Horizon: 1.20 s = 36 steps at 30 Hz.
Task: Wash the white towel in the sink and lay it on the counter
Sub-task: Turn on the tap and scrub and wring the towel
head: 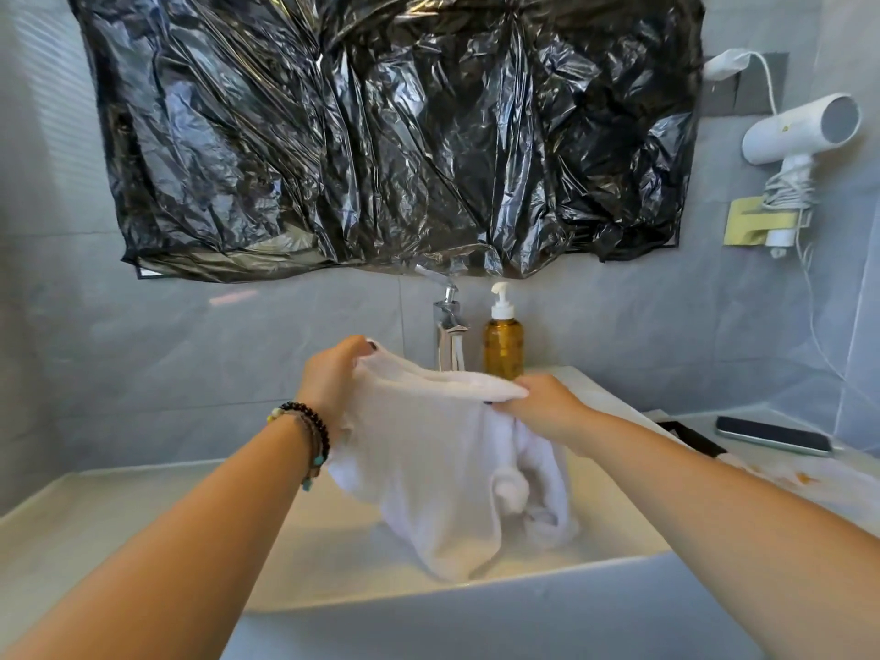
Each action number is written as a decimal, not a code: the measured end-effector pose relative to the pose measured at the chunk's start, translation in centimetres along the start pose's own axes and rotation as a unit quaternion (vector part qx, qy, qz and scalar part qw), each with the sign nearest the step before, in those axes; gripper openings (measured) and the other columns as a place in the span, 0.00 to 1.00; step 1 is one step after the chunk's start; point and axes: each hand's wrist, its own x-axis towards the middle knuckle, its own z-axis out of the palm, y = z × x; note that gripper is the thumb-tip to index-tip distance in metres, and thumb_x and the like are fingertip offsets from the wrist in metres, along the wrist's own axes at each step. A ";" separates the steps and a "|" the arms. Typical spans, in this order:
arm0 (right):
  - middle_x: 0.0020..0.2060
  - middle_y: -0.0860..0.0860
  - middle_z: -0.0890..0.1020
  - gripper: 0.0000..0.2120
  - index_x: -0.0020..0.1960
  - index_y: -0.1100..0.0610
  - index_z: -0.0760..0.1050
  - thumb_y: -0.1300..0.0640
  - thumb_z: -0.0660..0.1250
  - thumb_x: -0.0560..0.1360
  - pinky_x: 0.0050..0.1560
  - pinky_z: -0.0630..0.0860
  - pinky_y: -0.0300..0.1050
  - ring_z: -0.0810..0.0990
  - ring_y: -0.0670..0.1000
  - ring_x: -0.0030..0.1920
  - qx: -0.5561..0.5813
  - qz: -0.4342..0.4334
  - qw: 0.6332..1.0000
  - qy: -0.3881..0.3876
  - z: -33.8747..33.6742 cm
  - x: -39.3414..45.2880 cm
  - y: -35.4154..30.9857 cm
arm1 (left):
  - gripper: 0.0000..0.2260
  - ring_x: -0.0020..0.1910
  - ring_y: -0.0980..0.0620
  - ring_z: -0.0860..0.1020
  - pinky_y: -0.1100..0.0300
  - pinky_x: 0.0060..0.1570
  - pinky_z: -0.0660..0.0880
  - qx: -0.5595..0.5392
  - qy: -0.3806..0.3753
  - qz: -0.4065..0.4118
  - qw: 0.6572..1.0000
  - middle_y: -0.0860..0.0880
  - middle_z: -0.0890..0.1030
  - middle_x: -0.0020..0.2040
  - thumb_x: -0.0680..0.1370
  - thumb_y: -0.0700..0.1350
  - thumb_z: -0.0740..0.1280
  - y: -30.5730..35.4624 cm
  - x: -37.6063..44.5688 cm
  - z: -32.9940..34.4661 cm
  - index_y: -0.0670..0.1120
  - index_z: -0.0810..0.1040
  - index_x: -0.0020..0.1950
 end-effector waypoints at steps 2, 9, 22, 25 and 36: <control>0.34 0.52 0.77 0.05 0.40 0.59 0.77 0.59 0.72 0.72 0.32 0.64 0.41 0.72 0.50 0.37 -0.084 -0.047 0.993 0.061 -1.2 0.7 -2.4 | 0.12 0.34 0.49 0.77 0.57 0.36 0.73 0.179 -0.055 0.078 0.979 0.46 0.80 0.35 0.64 0.55 0.74 0.0 0.2 -1.0 0.47 0.82 0.35; 0.46 0.55 0.80 0.04 0.44 0.52 0.78 0.57 0.68 0.70 0.41 0.71 0.45 0.78 0.58 0.49 -0.234 -0.170 0.936 0.200 -4.3 1.4 -12.0 | 0.07 0.37 0.50 0.77 0.58 0.35 0.73 0.388 -0.024 0.212 0.896 0.48 0.81 0.38 0.74 0.52 0.73 1.8 0.7 -1.0 0.50 0.81 0.43; 0.37 0.51 0.75 0.20 0.39 0.54 0.71 0.37 0.68 0.73 0.33 0.68 0.44 0.75 0.55 0.40 -0.384 -0.091 0.917 -0.057 0.0 1.2 -3.2 | 0.18 0.47 0.45 0.78 0.56 0.39 0.73 0.513 -0.034 0.099 0.852 0.43 0.79 0.51 0.71 0.54 0.74 -4.1 3.6 -0.7 0.42 0.74 0.51; 0.53 0.53 0.77 0.13 0.56 0.53 0.72 0.45 0.59 0.80 0.47 0.73 0.48 0.76 0.57 0.53 -0.392 -0.112 0.910 -0.075 2.4 1.0 0.5 | 0.23 0.52 0.46 0.74 0.57 0.48 0.72 0.547 -0.155 0.052 0.821 0.44 0.76 0.60 0.76 0.55 0.68 -7.1 3.5 1.7 0.46 0.66 0.64; 0.58 0.57 0.79 0.18 0.65 0.55 0.69 0.46 0.57 0.80 0.46 0.69 0.46 0.77 0.58 0.56 -0.520 -0.125 0.833 -0.140 4.4 3.7 3.7 | 0.19 0.36 0.50 0.75 0.58 0.41 0.76 0.511 -0.268 -0.051 0.815 0.50 0.78 0.35 0.65 0.60 0.77 -10.7 6.2 4.5 0.46 0.77 0.37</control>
